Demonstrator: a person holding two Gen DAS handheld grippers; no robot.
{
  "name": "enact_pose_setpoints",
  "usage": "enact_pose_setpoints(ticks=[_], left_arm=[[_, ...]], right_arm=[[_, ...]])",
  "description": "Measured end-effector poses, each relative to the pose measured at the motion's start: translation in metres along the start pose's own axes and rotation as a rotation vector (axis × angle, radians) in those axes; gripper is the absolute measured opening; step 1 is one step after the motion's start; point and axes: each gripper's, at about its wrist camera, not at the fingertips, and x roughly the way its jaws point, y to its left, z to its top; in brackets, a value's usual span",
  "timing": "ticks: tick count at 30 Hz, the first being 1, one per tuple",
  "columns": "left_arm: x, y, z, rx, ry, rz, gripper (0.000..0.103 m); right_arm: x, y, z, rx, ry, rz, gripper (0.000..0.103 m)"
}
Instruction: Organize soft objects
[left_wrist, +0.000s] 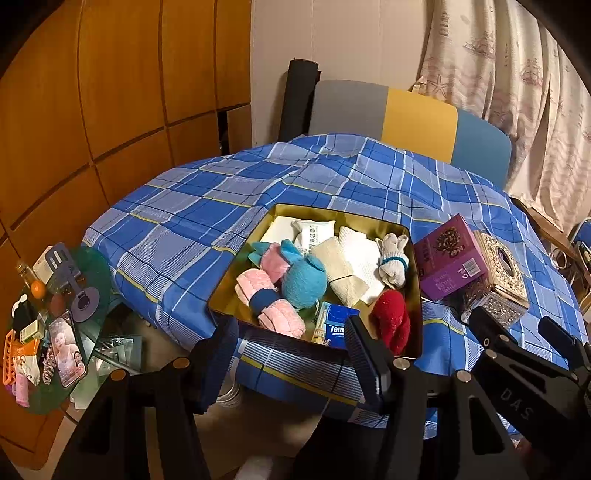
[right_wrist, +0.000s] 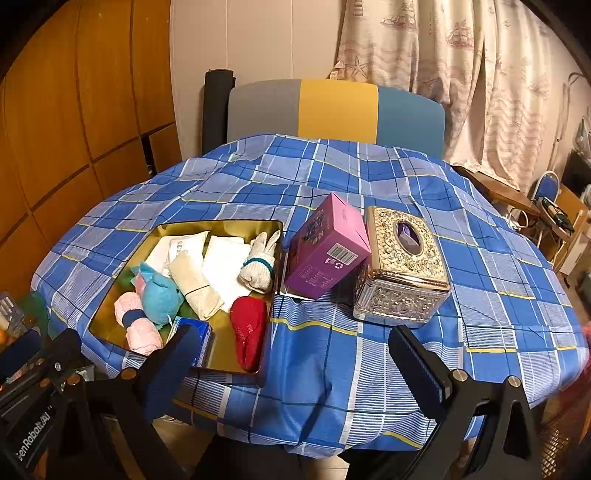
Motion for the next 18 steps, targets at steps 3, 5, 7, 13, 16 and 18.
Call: enact_pose_setpoints(ticks=[3, 5, 7, 13, 16, 18], left_arm=[[0.0002, -0.0004, -0.0001, 0.002, 0.000, 0.002, 0.060], [0.0005, -0.0006, -0.0001, 0.004, -0.001, 0.003, 0.060], [0.0007, -0.0006, -0.0001, 0.001, 0.000, 0.002, 0.060], [0.0015, -0.0020, -0.0010, 0.010, 0.007, -0.002, 0.060], [0.0010, -0.0022, -0.0011, 0.014, 0.003, 0.000, 0.060], [0.0009, -0.0023, -0.0010, 0.014, 0.004, 0.000, 0.060]], right_arm=[[0.0002, -0.0010, -0.0005, 0.003, 0.000, -0.005, 0.103], [0.0006, -0.0016, -0.0003, 0.003, 0.000, -0.008, 0.103], [0.0008, -0.0020, -0.0002, 0.006, 0.000, -0.010, 0.103], [0.0011, -0.0033, 0.0007, 0.013, 0.001, -0.014, 0.103], [0.0015, -0.0033, 0.0010, 0.013, 0.002, -0.012, 0.103], [0.0017, -0.0035, 0.0010, 0.012, 0.002, -0.010, 0.103]])
